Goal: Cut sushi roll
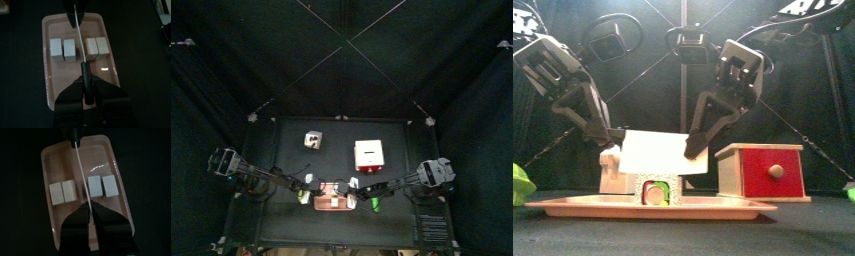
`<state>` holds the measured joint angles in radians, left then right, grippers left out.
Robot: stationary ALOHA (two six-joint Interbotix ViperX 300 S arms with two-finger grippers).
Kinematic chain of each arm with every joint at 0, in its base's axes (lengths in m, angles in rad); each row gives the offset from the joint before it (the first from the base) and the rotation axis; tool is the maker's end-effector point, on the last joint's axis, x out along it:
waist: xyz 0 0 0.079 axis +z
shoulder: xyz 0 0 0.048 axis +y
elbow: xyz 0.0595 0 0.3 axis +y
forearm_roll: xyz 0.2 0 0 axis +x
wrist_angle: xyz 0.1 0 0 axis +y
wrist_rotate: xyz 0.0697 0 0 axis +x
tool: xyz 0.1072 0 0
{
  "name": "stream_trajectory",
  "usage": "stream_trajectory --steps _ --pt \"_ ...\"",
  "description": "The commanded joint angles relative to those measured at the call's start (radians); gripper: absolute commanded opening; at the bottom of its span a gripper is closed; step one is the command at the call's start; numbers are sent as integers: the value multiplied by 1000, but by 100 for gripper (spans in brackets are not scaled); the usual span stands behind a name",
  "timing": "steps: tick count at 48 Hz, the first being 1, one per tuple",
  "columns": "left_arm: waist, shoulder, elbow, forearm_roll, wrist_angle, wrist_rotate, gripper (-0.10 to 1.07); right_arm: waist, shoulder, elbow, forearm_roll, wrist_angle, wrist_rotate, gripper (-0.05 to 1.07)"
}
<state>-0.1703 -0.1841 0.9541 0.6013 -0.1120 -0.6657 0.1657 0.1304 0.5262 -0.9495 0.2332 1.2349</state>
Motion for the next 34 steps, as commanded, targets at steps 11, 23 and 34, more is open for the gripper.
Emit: stream_trajectory --steps 11,23,34 --pt "-63 -40 -44 -49 18 3 9 9 -54 -29 -9 -3 0 18" --pt "-106 -25 -43 -54 43 3 9 40 -49 -35 -11 -3 0 18" --pt "-123 -14 -44 -55 43 3 9 63 -35 -35 -11 -3 0 18"
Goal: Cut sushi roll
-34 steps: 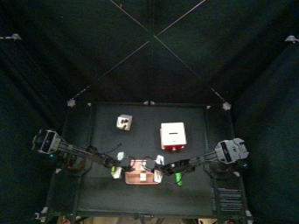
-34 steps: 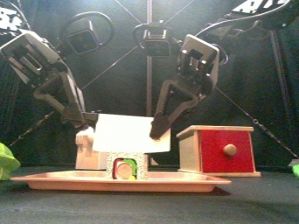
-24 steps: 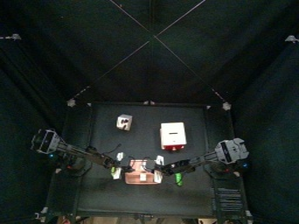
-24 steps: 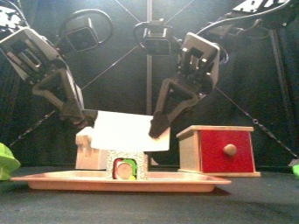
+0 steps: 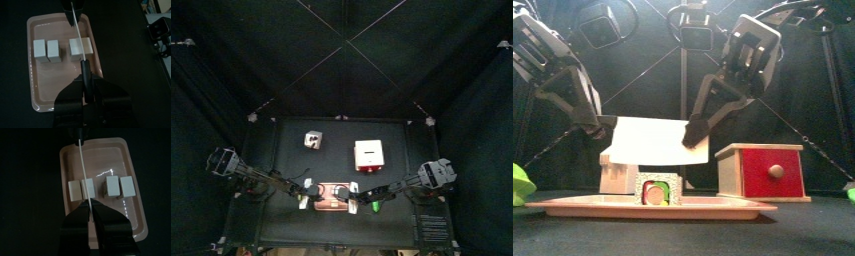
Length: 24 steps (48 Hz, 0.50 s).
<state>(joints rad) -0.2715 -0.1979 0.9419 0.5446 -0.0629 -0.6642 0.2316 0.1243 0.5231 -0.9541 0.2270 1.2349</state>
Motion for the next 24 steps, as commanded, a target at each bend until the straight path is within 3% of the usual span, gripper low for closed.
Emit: stream_trajectory --steps 1,24 --pt "-25 0 -31 2 -6 2 9 -3 -28 -32 -6 3 0 18" --pt "-29 28 -29 2 -6 2 9 -5 5 -34 0 3 2 18"
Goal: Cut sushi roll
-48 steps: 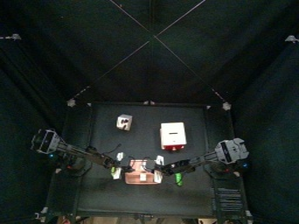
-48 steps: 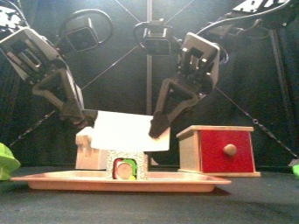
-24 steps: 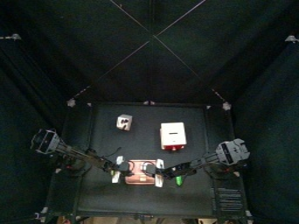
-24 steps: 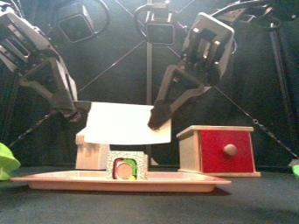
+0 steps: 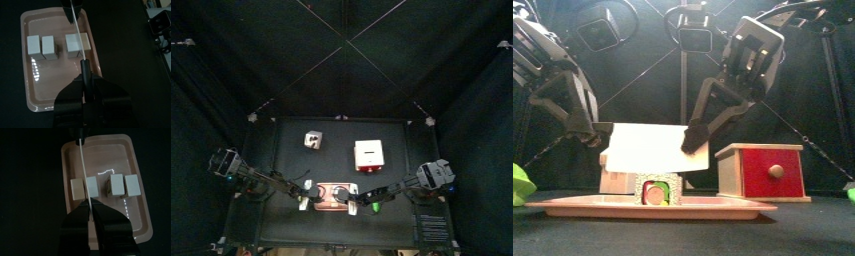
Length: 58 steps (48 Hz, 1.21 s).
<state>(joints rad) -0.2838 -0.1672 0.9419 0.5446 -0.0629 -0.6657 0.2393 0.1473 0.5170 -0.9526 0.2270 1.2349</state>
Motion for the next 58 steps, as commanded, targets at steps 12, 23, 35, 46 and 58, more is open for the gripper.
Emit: stream_trajectory --steps 12,23,35,46,58 --pt "-17 2 -28 2 -6 3 9 -12 -17 -26 0 3 2 18" --pt "-17 20 -31 3 -6 3 9 -11 -6 -26 3 3 2 18" --pt "-17 40 -34 2 -6 5 10 -9 12 -28 8 5 3 18" --pt "-17 74 -37 2 -6 3 10 -9 41 -32 11 5 3 18" --pt "-15 103 -46 3 -6 3 10 -9 61 -31 15 3 3 17"
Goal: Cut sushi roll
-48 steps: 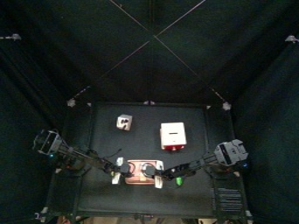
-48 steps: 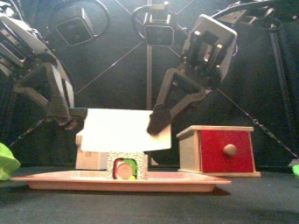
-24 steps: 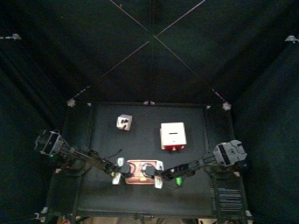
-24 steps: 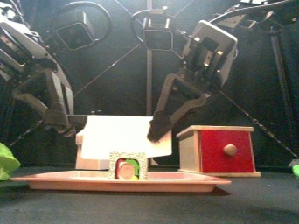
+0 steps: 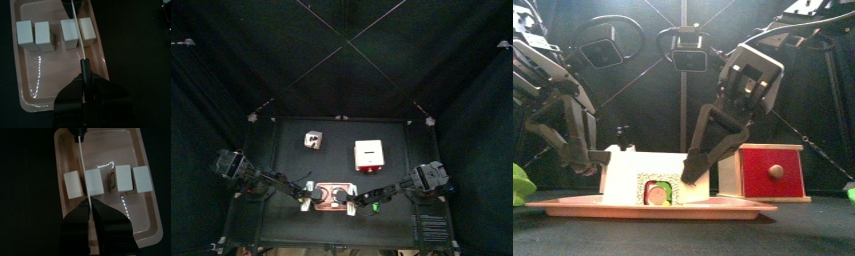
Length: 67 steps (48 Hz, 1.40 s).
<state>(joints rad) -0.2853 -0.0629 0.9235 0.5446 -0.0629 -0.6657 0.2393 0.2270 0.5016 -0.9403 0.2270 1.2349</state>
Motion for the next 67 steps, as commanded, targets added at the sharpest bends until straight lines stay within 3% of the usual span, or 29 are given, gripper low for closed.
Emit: stream_trajectory --steps 1,21,44,67 --pt "-15 2 -28 2 -6 3 9 -9 -17 -15 2 5 3 17" --pt "-15 -8 -29 3 2 3 9 -9 -23 -17 2 11 2 17" --pt "28 -144 -44 3 41 0 10 -18 -144 -21 -9 75 2 17" --pt "26 -143 -44 3 35 3 10 -15 -155 -21 -21 75 -2 19"
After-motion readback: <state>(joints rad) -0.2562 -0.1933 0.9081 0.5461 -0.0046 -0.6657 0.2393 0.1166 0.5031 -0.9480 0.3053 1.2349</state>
